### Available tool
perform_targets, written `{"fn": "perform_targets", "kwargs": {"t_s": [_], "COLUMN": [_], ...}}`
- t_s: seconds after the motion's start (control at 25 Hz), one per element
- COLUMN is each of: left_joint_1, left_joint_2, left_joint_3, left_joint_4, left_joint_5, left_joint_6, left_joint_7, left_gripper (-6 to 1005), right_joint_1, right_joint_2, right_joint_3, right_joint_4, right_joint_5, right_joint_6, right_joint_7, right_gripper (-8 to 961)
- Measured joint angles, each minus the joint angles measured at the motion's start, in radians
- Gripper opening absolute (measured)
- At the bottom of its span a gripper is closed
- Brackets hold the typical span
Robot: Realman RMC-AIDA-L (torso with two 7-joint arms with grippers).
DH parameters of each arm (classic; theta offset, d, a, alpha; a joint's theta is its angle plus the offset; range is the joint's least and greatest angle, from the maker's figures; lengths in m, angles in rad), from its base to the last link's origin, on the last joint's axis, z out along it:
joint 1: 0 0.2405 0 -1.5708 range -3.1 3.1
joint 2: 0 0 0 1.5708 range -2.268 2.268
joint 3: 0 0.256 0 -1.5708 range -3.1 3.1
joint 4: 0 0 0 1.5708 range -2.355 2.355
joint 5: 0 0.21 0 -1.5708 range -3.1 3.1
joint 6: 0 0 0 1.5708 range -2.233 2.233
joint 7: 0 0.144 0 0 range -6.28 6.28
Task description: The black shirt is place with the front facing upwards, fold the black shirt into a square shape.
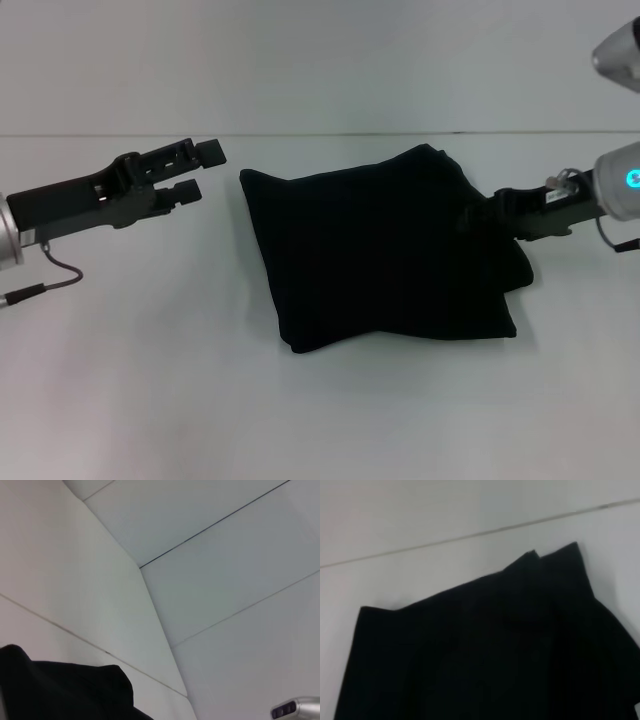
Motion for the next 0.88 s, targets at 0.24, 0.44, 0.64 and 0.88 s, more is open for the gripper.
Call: {"fn": "perform_targets", "kwargs": {"t_s": [0.24, 0.44, 0.64, 0.88], "left_joint_1": [-0.002, -0.004, -0.006, -0.01], "left_joint_2": [-0.003, -0.003, -0.003, -0.004], "left_joint_3": [0.004, 0.003, 0.0, -0.001], "left_joint_4": [-0.003, -0.011, -0.017, -0.018], "left_joint_5": [0.0, 0.0, -0.002, -0.006], "left_joint_6": [-0.03, -0.036, -0.038, -0.044], "left_joint_7": [0.007, 0.014, 0.019, 0.019], "left_gripper": [963, 962, 962, 962], "right_joint_1": [0.013, 0.014, 0.012, 0.01], "right_joint_2": [0.03, 0.044, 0.046, 0.055], "right_joint_3": [-0.006, -0.012, -0.021, -0.023], "right_joint_4": [0.015, 0.017, 0.018, 0.018], "right_joint_5": [0.0, -0.004, -0.013, -0.013], "right_joint_6": [0.035, 0.045, 0.052, 0.062], "right_joint_7": [-0.009, -0.009, -0.003, -0.012], "right_gripper": [566, 563, 559, 554]}}
